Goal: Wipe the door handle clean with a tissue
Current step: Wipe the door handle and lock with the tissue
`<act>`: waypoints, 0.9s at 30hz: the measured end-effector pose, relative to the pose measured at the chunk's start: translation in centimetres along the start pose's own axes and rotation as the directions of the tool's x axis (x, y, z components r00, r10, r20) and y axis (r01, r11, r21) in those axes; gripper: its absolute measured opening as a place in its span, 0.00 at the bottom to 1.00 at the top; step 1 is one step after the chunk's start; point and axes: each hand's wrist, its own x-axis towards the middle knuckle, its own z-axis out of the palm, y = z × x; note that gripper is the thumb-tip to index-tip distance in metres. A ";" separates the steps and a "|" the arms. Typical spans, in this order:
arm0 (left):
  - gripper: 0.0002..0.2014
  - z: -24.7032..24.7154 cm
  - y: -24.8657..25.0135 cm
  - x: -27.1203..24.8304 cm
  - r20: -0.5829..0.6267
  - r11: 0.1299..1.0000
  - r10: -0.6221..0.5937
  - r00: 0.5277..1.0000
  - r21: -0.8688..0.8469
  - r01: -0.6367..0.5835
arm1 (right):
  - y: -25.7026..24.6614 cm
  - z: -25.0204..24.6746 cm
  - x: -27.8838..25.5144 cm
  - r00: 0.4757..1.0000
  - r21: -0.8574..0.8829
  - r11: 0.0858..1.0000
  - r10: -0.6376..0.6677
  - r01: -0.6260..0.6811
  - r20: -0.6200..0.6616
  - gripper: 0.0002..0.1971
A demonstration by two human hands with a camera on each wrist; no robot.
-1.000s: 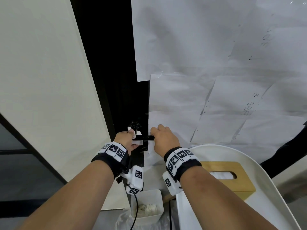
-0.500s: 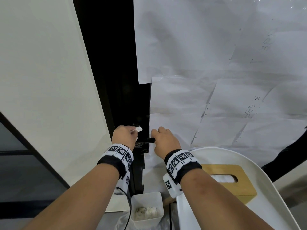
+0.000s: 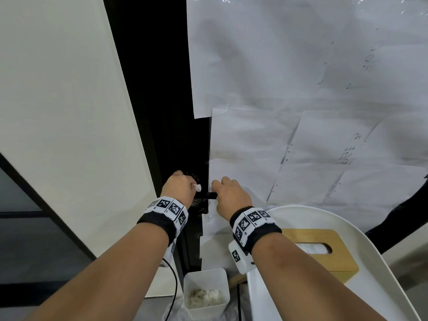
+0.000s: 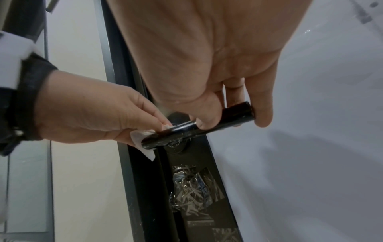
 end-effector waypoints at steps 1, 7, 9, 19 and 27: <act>0.13 0.0 -0.1 -0.2 0.004 1.000 -0.006 1.000 -0.013 0.006 | 0.0 0.0 0.0 1.000 -0.001 1.000 -0.001 0.001 -0.003 0.16; 0.10 -0.3 -0.6 -1.9 0.003 0.997 -0.022 1.000 -0.080 0.022 | -0.2 0.0 0.0 1.000 0.003 1.000 0.015 -0.015 -0.006 0.16; 0.09 -0.5 -1.0 -2.3 -0.015 0.992 -0.049 0.999 -0.117 0.047 | -0.2 0.0 -0.1 1.000 0.003 1.000 0.016 -0.016 -0.004 0.16; 0.11 -0.6 -1.1 -2.6 -0.056 0.974 -0.103 0.993 -0.206 0.089 | -0.2 0.2 -0.2 1.000 0.004 1.000 0.013 -0.013 -0.017 0.17; 0.07 -0.2 -2.4 -3.0 0.015 0.954 -0.216 0.976 -0.210 0.215 | -0.2 0.4 -0.2 1.000 0.017 1.000 0.012 -0.012 -0.018 0.17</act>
